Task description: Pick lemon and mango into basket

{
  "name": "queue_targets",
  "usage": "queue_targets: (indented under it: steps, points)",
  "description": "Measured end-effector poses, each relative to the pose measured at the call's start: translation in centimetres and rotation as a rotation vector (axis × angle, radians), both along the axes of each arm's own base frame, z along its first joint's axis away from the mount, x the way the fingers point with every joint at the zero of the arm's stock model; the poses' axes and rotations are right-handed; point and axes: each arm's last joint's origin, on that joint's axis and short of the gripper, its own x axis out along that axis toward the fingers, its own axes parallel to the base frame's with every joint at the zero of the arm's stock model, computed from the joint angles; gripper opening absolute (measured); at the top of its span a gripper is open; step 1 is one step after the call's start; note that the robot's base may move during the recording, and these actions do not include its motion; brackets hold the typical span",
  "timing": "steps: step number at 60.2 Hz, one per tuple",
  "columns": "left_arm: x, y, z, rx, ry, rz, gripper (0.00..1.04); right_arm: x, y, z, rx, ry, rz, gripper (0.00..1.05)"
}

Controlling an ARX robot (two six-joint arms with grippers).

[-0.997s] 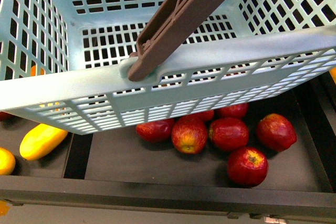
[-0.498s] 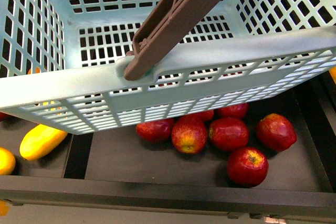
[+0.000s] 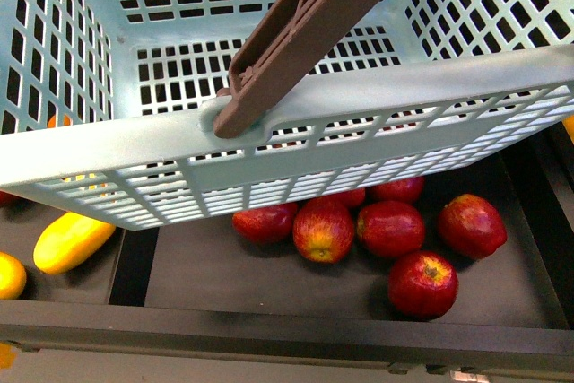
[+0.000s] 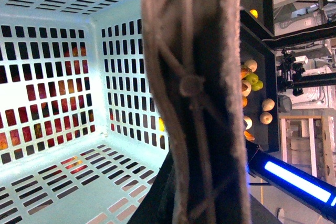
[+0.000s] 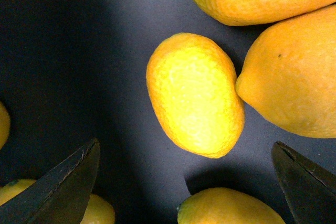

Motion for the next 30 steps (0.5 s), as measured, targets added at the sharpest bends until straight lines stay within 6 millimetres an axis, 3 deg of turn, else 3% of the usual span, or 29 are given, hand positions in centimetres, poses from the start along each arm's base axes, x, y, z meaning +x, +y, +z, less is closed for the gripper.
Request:
queue_targets:
  steps: [30]
  points:
    - [0.0, 0.0, 0.0, 0.0, 0.0, 0.0, 0.05, 1.3, -1.9, -1.7, 0.002, 0.009, -0.03, 0.96]
